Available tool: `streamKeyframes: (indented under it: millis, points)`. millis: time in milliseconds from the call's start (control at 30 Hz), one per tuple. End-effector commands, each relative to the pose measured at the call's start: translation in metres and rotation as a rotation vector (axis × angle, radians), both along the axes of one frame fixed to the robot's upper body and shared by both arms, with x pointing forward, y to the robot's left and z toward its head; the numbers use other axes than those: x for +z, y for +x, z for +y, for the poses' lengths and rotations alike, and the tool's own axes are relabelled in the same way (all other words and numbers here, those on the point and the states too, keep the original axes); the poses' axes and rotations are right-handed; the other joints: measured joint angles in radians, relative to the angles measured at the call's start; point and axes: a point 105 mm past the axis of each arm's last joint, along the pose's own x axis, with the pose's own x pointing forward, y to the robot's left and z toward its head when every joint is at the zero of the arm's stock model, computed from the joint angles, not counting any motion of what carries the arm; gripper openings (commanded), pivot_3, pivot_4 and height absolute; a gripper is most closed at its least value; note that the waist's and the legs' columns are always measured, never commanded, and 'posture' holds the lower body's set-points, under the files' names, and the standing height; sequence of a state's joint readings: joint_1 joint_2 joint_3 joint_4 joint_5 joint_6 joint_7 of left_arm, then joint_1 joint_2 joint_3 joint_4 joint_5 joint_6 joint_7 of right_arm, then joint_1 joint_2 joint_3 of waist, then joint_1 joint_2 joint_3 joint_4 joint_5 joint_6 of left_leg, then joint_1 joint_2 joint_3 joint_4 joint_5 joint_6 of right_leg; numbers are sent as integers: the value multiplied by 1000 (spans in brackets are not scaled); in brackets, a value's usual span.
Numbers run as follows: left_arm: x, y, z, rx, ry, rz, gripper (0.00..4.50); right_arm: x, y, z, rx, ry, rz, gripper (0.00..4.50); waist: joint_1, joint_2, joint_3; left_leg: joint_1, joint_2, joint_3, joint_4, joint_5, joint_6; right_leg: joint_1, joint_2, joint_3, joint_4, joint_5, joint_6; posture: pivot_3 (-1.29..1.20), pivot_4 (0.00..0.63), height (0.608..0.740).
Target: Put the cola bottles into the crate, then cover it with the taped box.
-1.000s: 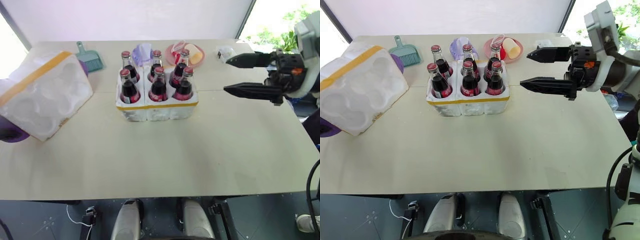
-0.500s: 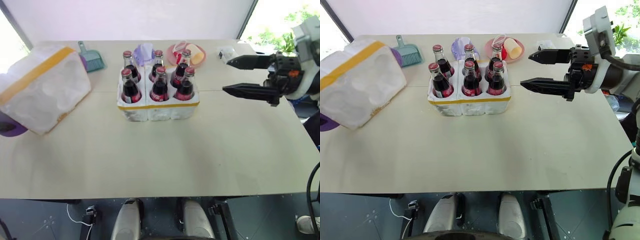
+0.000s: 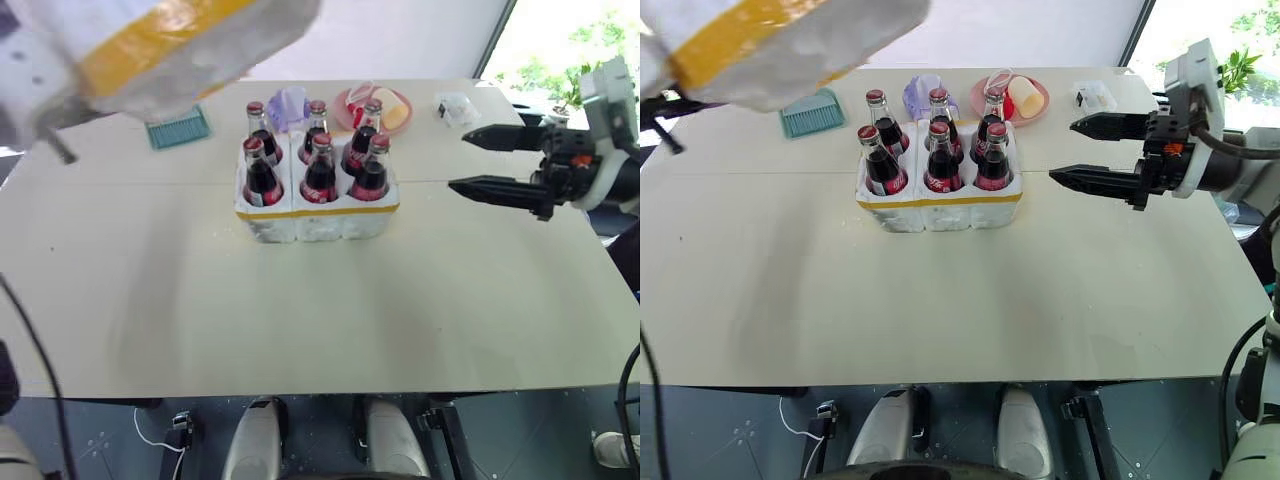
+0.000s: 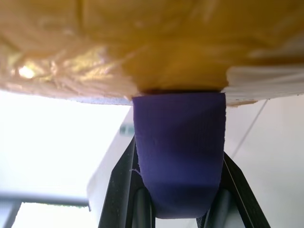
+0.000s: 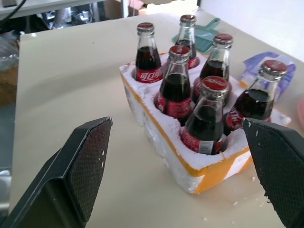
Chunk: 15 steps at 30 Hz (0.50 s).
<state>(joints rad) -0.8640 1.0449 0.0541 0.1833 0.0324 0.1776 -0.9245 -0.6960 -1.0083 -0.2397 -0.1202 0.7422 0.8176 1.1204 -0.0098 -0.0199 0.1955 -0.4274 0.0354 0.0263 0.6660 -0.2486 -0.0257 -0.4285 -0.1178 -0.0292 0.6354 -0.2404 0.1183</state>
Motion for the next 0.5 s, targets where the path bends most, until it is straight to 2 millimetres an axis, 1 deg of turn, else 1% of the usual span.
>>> streamKeyframes:
  millis: [33,67,167,300,400,500]
  points:
    - [13,1,-23,-1,81,-104,400,12,-8,-1,-5,26,-52,4500,-3,0,0,0,0,0,0,0,0,0,0,0,0,0,0,0,150,736]
    - [12,2,-26,-2,95,-115,400,12,-8,-1,-6,29,-51,4500,-4,0,0,0,0,0,0,0,0,0,0,0,0,0,0,0,150,736]
    - [0,9,-49,-45,194,-183,400,11,-10,-3,-29,49,-47,4500,-1,0,0,1,0,0,0,0,0,0,0,0,0,0,0,0,150,736]
    - [-14,13,-50,-28,408,-264,400,8,-12,-5,-44,56,-44,4500,3,0,0,0,0,0,1,0,0,1,0,0,-1,0,0,0,150,736]
    - [-18,11,-59,-60,435,-317,400,7,-13,-6,-59,67,-43,4500,5,0,0,1,0,0,0,0,0,1,0,0,-1,0,0,0,150,736]
    - [-24,9,-61,-56,631,-395,400,6,-12,-7,-73,78,-40,4500,7,0,0,1,0,0,1,0,0,1,0,0,-1,0,0,0,150,736]
